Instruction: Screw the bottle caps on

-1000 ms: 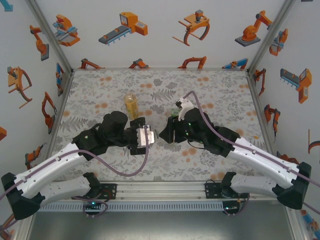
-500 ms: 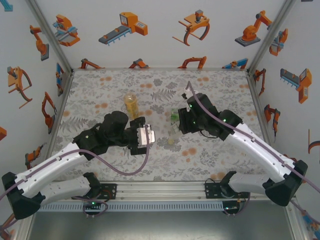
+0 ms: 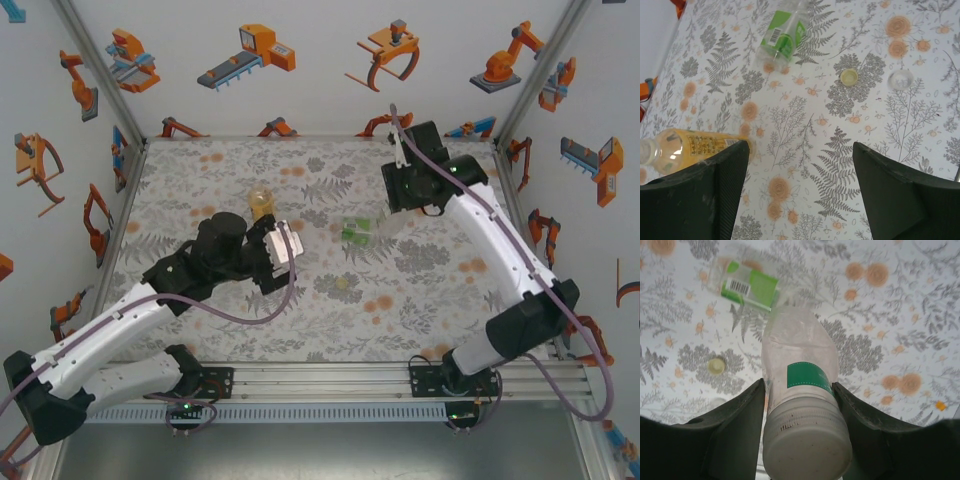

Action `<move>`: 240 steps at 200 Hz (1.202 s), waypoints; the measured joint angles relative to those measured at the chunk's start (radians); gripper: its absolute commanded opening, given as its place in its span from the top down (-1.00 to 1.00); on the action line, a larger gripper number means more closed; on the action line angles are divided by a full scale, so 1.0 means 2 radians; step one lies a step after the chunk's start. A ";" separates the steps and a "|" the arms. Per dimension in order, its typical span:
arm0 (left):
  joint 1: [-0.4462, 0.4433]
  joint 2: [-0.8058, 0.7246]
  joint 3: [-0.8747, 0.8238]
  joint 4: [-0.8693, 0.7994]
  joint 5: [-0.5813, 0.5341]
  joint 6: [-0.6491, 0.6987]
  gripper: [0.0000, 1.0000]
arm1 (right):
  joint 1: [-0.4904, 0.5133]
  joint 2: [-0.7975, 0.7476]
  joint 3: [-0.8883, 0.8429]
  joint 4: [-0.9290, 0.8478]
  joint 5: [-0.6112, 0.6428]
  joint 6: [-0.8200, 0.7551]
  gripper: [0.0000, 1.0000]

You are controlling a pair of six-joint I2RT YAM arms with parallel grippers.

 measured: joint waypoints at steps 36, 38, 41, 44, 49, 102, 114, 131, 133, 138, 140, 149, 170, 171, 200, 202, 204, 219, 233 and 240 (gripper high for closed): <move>0.018 0.000 0.000 0.006 -0.022 -0.015 -0.53 | -0.015 0.090 0.103 -0.014 -0.007 -0.017 0.77; 0.018 0.000 0.000 0.007 -0.022 -0.015 -0.54 | -0.016 0.097 0.110 -0.015 -0.009 -0.018 0.78; 0.019 0.000 0.000 0.008 -0.024 -0.016 -0.54 | -0.017 0.105 0.119 -0.018 -0.009 -0.018 0.77; 0.019 0.000 0.000 0.008 -0.025 -0.016 -0.54 | -0.018 0.112 0.126 -0.019 -0.010 -0.019 0.77; 0.019 0.000 0.000 0.009 -0.026 -0.016 -0.55 | -0.020 0.125 0.138 -0.021 -0.011 -0.020 0.77; 0.019 0.000 0.000 0.010 -0.018 -0.011 -0.55 | -0.043 0.280 0.287 -0.075 -0.025 -0.034 0.76; 0.019 0.000 0.000 0.010 -0.015 -0.010 -0.55 | -0.048 0.307 0.313 -0.088 -0.026 -0.037 0.74; 0.019 0.000 0.000 0.010 -0.010 -0.006 -0.55 | -0.052 0.335 0.335 -0.102 -0.026 -0.040 0.73; 0.019 0.000 0.000 0.010 -0.010 -0.006 -0.55 | -0.053 0.337 0.337 -0.104 -0.026 -0.040 0.73; 0.019 0.000 0.000 0.010 -0.009 -0.006 -0.55 | -0.054 0.344 0.342 -0.109 -0.026 -0.041 0.73; 0.019 0.000 0.000 0.010 -0.009 -0.006 -0.55 | -0.054 0.346 0.343 -0.109 -0.026 -0.042 0.73; 0.019 0.000 0.000 0.010 -0.007 -0.005 -0.55 | -0.056 0.355 0.349 -0.116 -0.026 -0.042 0.72; 0.019 0.000 0.000 0.009 -0.005 -0.002 -0.55 | -0.058 0.366 0.356 -0.124 -0.025 -0.043 0.62; 0.019 0.000 0.000 0.009 -0.005 -0.002 -0.55 | -0.058 0.366 0.357 -0.125 -0.025 -0.043 0.62; 0.019 0.000 0.000 0.009 -0.001 0.002 -0.56 | -0.059 0.366 0.360 -0.129 -0.024 -0.043 0.23; 0.019 0.000 0.000 0.009 -0.001 0.003 -0.56 | -0.059 0.366 0.360 -0.129 -0.024 -0.043 0.19; 0.019 0.000 0.000 0.009 -0.001 0.003 -0.56 | -0.059 0.366 0.360 -0.129 -0.024 -0.043 0.17; 0.019 0.000 0.000 0.009 0.001 0.003 -0.56 | -0.059 0.368 0.360 -0.129 -0.024 -0.043 -0.05; 0.019 0.000 0.000 0.009 0.002 0.003 -0.56 | -0.059 0.369 0.364 -0.131 -0.024 -0.044 -0.11; 0.019 0.000 0.000 0.009 0.003 0.004 -0.56 | -0.059 0.369 0.366 -0.133 -0.024 -0.044 -0.13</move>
